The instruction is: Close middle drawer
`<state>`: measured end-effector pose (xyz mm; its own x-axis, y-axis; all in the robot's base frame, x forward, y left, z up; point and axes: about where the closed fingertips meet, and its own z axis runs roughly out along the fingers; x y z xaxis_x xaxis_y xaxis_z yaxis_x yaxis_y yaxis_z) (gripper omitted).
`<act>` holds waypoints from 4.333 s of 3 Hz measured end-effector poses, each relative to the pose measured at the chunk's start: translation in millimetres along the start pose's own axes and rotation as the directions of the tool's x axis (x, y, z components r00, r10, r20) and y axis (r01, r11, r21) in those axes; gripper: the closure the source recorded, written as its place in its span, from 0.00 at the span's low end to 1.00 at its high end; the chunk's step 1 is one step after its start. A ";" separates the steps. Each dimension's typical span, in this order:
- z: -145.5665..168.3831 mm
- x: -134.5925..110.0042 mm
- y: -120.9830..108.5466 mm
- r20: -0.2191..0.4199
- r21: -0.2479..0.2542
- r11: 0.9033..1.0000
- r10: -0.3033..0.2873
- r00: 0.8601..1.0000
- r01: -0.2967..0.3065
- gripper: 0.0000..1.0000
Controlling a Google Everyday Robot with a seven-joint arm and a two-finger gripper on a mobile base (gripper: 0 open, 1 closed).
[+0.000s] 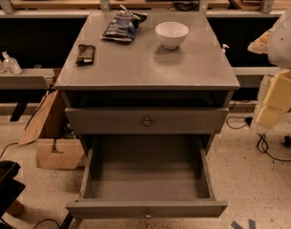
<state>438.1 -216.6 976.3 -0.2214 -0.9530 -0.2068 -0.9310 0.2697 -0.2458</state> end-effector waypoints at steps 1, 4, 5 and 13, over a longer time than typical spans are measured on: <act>0.0 0.0 0.0 0.000 0.000 1.000 0.000 1.000 0.000 0.00; 118.6 33.4 70.0 0.156 -0.021 0.998 0.061 0.986 -0.058 0.23; 202.6 58.5 103.0 0.179 -0.069 0.993 0.112 0.977 -0.101 0.46; 498.6 86.5 245.8 0.301 -0.121 0.968 0.245 0.922 -0.218 1.00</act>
Offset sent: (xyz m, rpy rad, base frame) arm 0.0160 0.0032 -0.1364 0.1878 -0.1227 -0.0805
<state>334.7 -164.0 425.8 -0.3453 -0.7705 -0.5358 -0.8883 0.4526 -0.0784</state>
